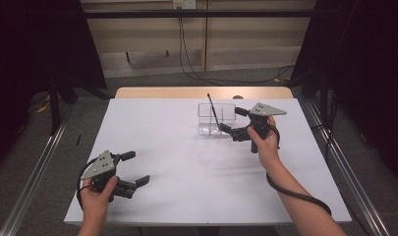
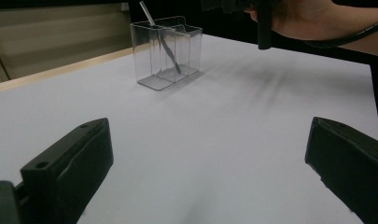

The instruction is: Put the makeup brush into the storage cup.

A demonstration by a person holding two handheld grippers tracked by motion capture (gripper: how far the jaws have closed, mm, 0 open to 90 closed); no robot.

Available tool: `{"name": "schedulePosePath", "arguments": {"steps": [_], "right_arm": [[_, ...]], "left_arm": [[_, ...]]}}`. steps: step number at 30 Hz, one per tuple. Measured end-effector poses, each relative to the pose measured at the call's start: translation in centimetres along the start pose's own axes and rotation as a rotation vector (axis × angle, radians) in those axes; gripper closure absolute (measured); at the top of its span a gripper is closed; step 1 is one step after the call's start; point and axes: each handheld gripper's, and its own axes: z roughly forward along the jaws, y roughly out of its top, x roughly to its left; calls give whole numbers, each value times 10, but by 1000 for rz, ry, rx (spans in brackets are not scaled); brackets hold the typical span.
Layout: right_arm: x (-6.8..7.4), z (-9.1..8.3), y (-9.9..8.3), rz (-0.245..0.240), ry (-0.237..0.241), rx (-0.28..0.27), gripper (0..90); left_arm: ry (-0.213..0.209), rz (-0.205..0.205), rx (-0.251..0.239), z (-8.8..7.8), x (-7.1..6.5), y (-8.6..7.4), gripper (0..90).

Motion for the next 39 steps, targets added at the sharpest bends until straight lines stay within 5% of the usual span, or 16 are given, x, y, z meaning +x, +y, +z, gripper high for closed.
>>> {"name": "schedulePosePath", "arguments": {"steps": [39], "right_arm": [[7, -35, -13, 0, 19, 22, 28]], "left_arm": [[12, 0, 2, -2, 0, 0, 9]]}}
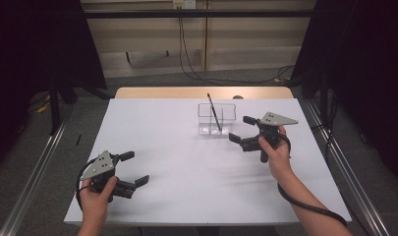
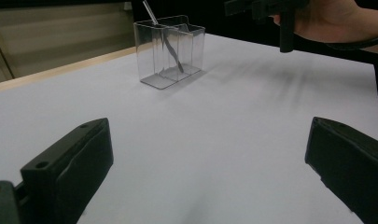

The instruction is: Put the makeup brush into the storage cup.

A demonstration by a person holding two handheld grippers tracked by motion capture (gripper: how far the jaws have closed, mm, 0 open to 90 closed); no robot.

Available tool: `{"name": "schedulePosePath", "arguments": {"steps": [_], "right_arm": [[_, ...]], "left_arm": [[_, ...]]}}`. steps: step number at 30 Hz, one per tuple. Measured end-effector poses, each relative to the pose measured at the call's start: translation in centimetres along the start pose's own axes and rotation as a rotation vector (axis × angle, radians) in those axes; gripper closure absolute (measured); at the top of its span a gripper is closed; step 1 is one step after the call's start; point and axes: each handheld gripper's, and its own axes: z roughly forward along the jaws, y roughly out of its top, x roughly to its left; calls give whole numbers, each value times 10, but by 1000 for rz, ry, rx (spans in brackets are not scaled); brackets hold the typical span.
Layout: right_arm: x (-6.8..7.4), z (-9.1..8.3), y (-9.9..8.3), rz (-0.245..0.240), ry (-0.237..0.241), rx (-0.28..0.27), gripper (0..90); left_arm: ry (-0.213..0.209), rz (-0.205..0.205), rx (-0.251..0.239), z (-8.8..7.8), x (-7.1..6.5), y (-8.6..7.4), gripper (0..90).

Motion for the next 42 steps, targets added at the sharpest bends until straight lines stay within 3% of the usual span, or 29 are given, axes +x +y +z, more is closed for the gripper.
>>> {"name": "schedulePosePath", "arguments": {"steps": [24, 42], "right_arm": [[1, -25, -10, 10, 7, -1, 28], [0, -42, -18, 0, 1, 28, 28]], "left_arm": [[1, -4, 0, 0, 0, -1, 9], [7, -2, 4, 0, 0, -1, 9]]}}
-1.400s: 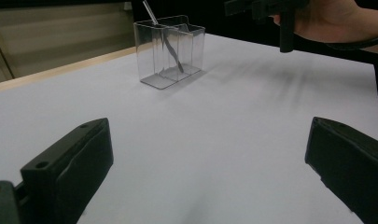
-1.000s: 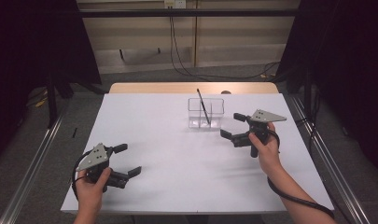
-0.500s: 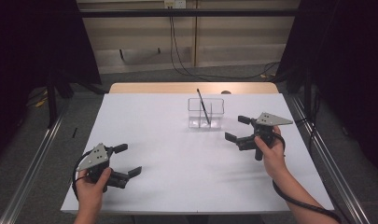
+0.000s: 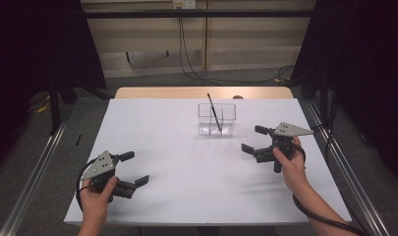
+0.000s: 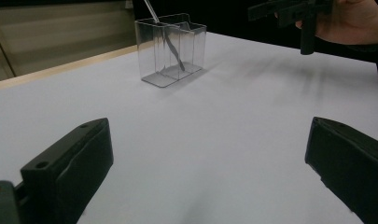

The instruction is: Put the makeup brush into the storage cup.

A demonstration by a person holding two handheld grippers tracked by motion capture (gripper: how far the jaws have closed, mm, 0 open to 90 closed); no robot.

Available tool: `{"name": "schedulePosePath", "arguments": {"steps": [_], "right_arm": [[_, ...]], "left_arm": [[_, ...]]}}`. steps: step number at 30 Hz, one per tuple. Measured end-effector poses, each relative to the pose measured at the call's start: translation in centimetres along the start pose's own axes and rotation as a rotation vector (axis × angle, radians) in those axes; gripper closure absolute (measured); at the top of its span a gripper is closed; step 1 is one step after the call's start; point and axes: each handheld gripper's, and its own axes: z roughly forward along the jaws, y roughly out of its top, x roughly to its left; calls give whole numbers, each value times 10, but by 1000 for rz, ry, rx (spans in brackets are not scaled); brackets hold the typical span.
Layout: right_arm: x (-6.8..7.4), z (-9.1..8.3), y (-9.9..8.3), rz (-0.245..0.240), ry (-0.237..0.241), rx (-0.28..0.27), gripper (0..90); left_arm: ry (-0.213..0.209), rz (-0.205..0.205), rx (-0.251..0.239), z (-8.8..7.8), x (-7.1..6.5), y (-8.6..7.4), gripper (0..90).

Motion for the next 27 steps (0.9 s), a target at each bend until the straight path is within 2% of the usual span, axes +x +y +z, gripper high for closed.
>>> {"name": "schedulePosePath", "arguments": {"steps": [11, 27], "right_arm": [[2, -7, -3, -18, -2, 16, 27], [5, -17, -9, -11, 0, 17, 28]], "left_arm": [[0, -1, 0, 0, 0, 0, 9], [0, 1, -1, 0, 0, 0, 9]]}}
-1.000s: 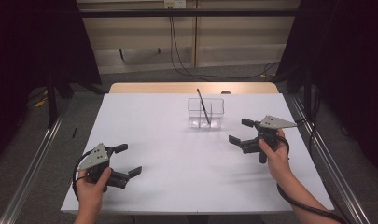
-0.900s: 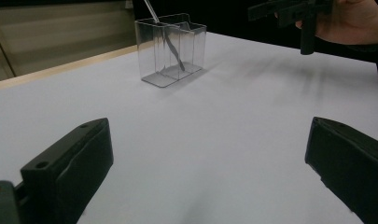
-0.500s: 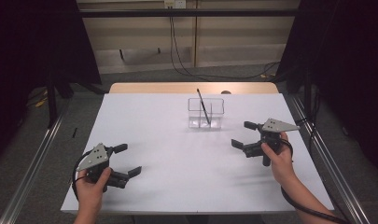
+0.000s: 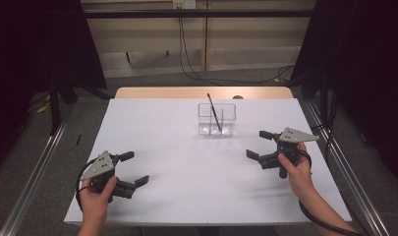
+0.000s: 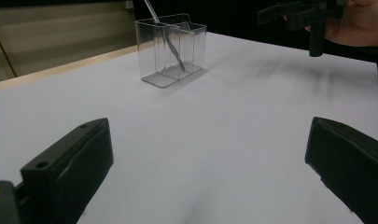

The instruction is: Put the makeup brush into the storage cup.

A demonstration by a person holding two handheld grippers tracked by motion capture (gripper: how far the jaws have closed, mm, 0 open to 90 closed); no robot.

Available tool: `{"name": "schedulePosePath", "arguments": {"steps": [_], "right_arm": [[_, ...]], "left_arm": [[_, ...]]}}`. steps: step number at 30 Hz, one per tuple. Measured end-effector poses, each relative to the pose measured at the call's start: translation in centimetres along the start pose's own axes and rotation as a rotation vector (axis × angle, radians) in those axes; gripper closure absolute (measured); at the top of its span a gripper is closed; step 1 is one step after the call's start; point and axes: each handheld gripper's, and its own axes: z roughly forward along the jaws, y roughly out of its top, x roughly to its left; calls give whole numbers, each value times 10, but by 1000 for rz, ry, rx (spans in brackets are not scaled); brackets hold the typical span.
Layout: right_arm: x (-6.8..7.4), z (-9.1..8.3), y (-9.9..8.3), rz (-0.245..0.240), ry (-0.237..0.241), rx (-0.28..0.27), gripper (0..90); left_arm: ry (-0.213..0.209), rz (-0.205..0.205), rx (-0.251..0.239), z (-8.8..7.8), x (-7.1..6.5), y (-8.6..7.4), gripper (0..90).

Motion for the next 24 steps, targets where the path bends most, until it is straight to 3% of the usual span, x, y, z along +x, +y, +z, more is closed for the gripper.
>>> {"name": "schedulePosePath", "arguments": {"steps": [24], "right_arm": [[4, -17, -13, -1, -7, 26, 27]], "left_arm": [[5, -3, 0, 0, 0, 0, 9]]}}
